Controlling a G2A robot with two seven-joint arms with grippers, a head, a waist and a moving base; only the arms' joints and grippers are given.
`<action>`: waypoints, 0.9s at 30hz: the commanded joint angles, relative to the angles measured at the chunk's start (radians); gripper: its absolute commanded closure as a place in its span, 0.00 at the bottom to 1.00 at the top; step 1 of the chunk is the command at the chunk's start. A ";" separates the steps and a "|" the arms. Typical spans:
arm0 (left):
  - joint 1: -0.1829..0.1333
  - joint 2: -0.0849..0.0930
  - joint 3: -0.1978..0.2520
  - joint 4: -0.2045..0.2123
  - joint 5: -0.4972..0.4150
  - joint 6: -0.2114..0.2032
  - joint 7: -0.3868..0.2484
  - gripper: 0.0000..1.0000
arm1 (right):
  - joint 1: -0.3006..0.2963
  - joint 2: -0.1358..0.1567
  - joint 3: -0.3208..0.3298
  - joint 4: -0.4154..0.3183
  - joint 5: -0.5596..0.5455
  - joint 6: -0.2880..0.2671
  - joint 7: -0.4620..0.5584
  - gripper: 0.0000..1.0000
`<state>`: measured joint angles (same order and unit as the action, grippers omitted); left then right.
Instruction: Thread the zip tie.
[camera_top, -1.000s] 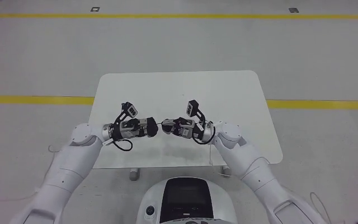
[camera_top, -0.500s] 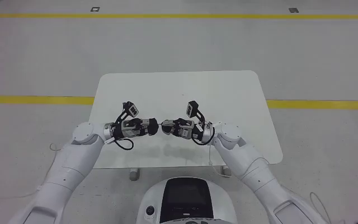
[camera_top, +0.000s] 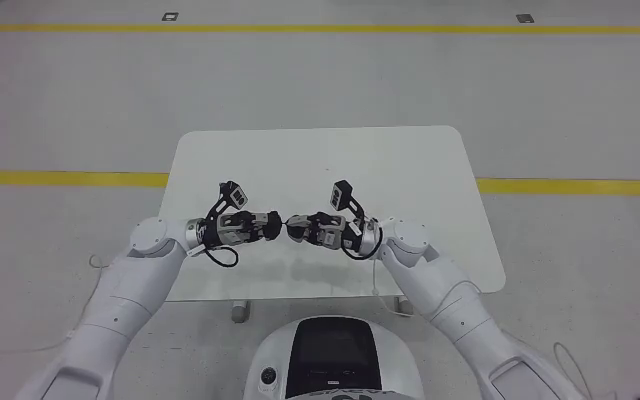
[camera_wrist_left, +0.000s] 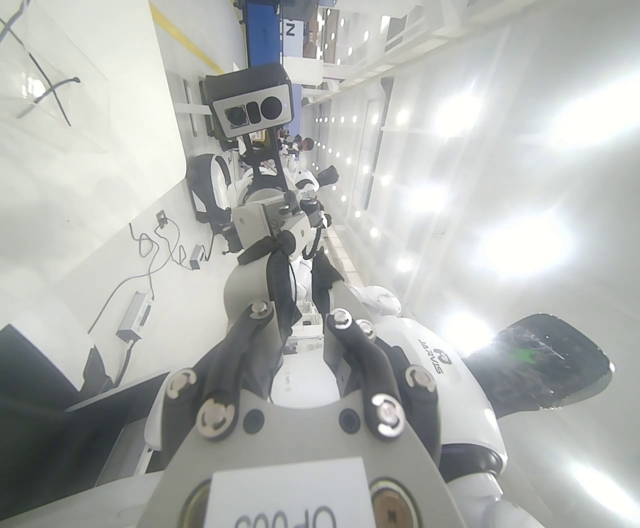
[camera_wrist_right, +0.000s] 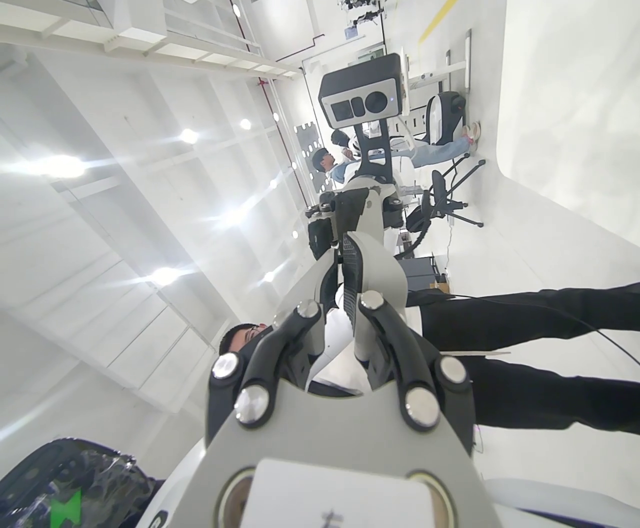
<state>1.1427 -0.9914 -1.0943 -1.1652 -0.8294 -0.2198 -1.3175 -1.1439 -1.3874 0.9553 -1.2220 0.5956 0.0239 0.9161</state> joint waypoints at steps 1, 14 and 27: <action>-0.001 0.000 0.000 0.001 0.000 0.000 -0.001 0.89 | 0.001 0.000 -0.001 0.002 0.002 0.000 -0.002 1.00; -0.009 -0.001 0.006 0.019 0.005 -0.001 -0.002 1.00 | 0.014 -0.004 -0.012 0.018 0.014 -0.001 -0.018 1.00; -0.011 0.000 -0.006 0.033 -0.019 -0.022 -0.032 1.00 | -0.030 0.012 0.059 -0.007 0.052 -0.049 -0.040 0.00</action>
<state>1.1314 -0.9915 -1.0993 -1.1333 -0.8446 -0.2406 -1.3465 -1.1710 -1.3758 1.0116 -1.2287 0.6416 -0.0237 0.8744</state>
